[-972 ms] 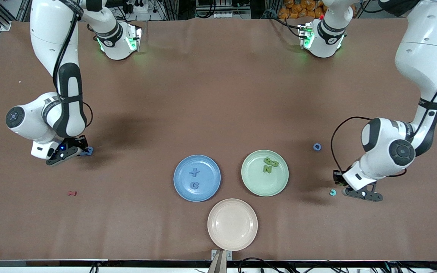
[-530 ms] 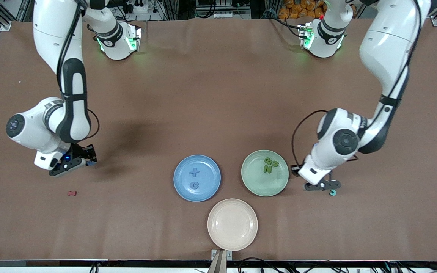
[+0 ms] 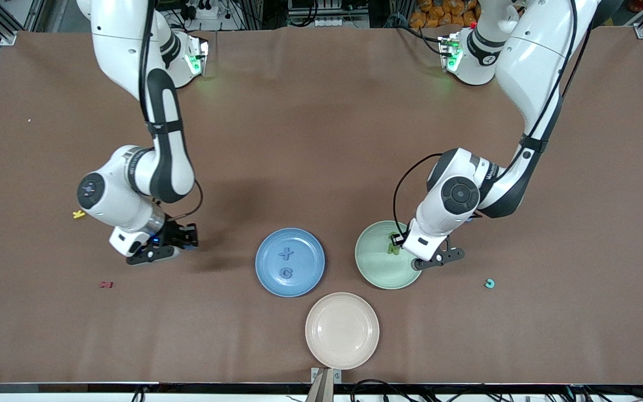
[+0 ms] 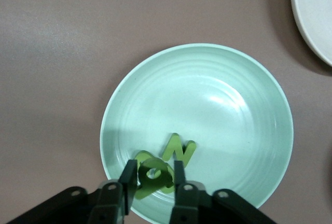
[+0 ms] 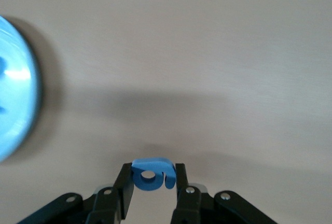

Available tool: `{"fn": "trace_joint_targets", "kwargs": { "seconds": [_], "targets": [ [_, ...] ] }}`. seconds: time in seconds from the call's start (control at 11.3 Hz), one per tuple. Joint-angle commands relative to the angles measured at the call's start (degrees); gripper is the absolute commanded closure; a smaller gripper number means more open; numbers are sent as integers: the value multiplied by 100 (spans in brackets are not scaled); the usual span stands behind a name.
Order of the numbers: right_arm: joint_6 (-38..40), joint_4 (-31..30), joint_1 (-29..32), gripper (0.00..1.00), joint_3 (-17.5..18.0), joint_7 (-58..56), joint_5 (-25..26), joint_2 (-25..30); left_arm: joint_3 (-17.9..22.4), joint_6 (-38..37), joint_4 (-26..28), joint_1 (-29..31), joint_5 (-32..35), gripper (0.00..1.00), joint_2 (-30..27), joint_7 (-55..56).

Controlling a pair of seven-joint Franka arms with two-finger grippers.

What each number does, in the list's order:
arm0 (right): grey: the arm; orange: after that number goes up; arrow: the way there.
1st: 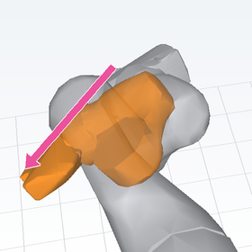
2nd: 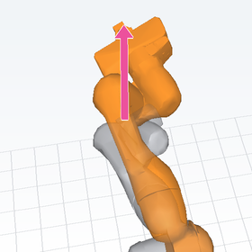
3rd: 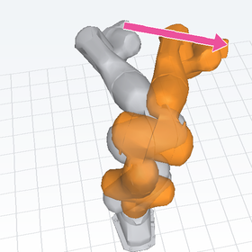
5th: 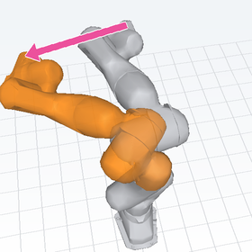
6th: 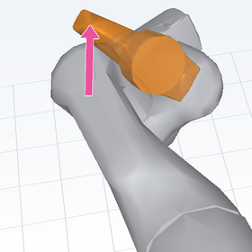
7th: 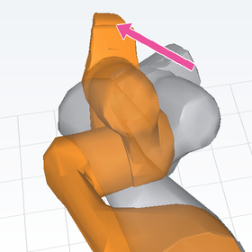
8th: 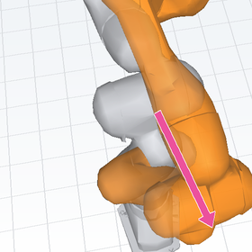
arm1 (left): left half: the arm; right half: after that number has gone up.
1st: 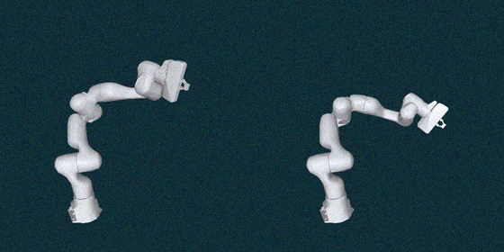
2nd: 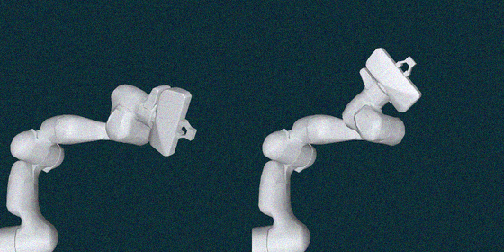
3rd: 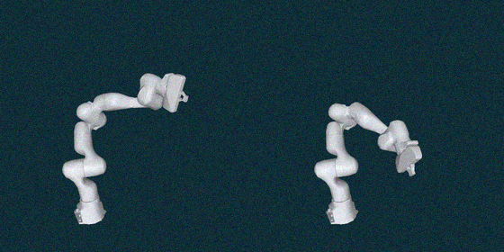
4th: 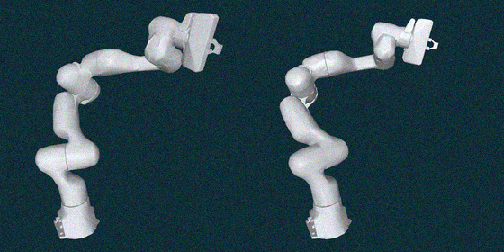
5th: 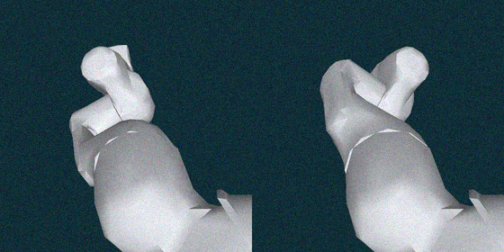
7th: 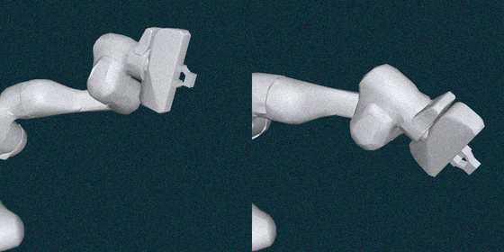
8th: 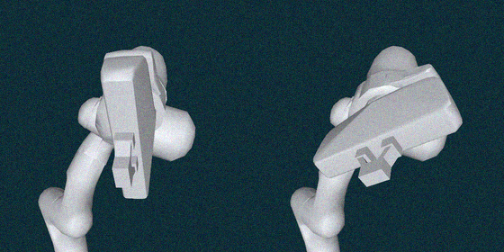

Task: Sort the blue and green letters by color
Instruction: 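Carry the b to the green plate while the right gripper grasps the 9, then drop the 9 in the blue plate while the left gripper returns to rest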

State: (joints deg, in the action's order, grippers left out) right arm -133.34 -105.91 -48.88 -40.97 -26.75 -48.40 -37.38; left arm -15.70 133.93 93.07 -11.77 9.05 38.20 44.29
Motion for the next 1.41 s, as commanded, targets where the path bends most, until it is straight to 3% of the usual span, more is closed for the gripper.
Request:
{"fn": "trace_joint_targets", "kwargs": {
  "seconds": [0.0, 0.18, 0.44, 0.8, 0.88, 0.97, 1.06, 1.33],
  "targets": [
    [-25, 456, 81, 100, 430, 1204, -47, -93, 111, -78, 18, 25, 17, 0, -146, -252],
    [-35, 667, 72, 100, 580, 1731, -64, -164, 102, -86, 45, 270, 36, 0, -172, -770],
    [-306, 1044, 81, 100, 1098, 2996, -64, -260, 102, -366, 80, 675, 71, 0, -234, -1754],
    [-333, 1660, 81, 100, 1573, 4622, -82, -507, 102, -394, 264, 1526, 71, 0, -409, -2985],
    [-342, 1722, 81, 75, 1670, 4939, -90, -507, 102, -394, 326, 1711, 114, 0, -506, -3127],
    [-507, 1740, 72, 26, 1749, 5125, -91, -524, 94, -394, 352, 1922, 228, 0, -550, -3381],
    [-1031, 1740, 63, 0, 1933, 5258, -82, -533, 93, -394, 396, 2046, 246, 0, -568, -3548],
    [-1344, 1644, 142, 0, 2066, 5171, -64, -586, 85, -446, 606, 2354, 238, 0, -1014, -3822]
  ]
}}
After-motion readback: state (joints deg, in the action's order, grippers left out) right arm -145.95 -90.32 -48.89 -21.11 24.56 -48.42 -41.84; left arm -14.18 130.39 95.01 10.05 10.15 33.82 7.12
